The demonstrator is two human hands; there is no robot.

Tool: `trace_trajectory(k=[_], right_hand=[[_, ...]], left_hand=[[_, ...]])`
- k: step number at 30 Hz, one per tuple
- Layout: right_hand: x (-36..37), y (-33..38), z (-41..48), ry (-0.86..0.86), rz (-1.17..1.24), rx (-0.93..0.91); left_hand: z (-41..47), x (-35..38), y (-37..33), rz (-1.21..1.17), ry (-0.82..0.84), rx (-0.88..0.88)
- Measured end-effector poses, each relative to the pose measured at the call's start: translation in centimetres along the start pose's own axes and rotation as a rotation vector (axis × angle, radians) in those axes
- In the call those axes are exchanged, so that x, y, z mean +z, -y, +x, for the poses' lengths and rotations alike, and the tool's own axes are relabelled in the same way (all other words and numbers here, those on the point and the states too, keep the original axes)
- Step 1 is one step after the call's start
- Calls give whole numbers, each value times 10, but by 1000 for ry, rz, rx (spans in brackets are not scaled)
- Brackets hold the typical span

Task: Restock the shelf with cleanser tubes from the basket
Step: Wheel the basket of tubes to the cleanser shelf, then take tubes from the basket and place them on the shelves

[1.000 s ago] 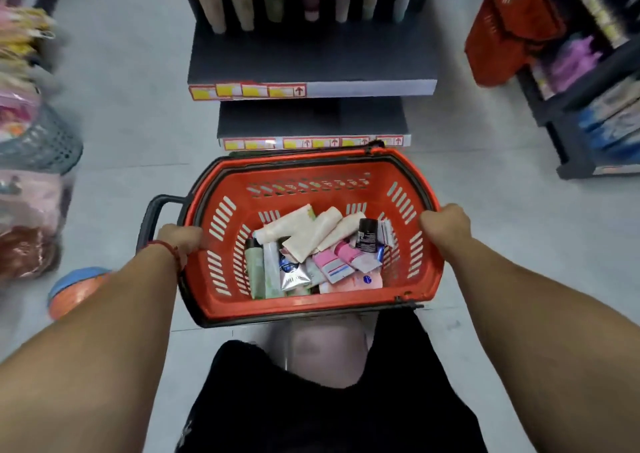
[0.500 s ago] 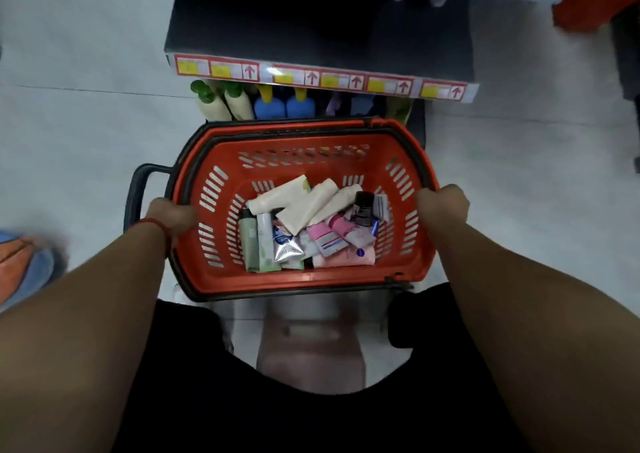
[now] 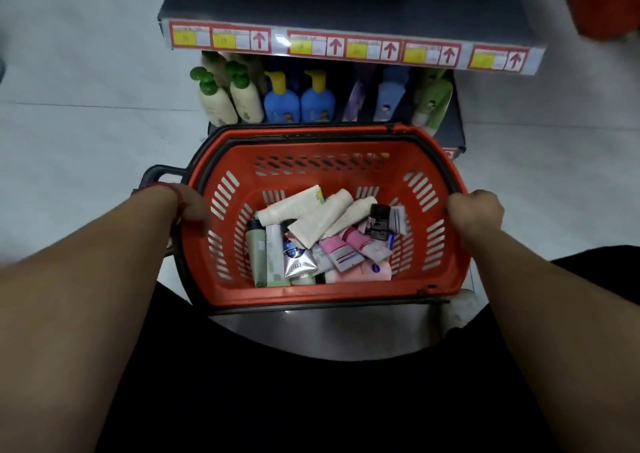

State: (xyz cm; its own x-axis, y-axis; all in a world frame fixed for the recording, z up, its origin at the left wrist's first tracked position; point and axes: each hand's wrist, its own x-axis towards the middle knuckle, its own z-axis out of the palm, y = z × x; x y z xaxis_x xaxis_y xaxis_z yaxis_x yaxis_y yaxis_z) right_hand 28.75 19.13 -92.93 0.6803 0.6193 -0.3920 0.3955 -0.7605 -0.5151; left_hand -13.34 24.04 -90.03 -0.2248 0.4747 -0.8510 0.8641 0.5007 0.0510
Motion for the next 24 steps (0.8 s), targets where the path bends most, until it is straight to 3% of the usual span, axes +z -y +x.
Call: trace_trajectory(k=[4, 8, 13, 17, 19, 21, 24], right_hand=[[-1, -18, -10, 17, -12, -58], [2, -22, -20, 12, -82, -120], [8, -12, -32, 25, -217, -106], [22, 0, -40, -24, -414, -213], [32, 4, -43, -26, -557, -324], [45, 5, -46, -14, -620, -465], [67, 3, -43, 155, -535, -680]], left_hand=[[-2, 22, 8, -45, -126, 18], [-5, 41, 14, -56, -381, 44], [-14, 61, 9, 52, -521, 43], [-10, 75, -2, -60, -578, -33], [-5, 83, -10, 78, -703, 79], [2, 91, -20, 247, -793, 333], [20, 96, -40, 268, -631, 556]])
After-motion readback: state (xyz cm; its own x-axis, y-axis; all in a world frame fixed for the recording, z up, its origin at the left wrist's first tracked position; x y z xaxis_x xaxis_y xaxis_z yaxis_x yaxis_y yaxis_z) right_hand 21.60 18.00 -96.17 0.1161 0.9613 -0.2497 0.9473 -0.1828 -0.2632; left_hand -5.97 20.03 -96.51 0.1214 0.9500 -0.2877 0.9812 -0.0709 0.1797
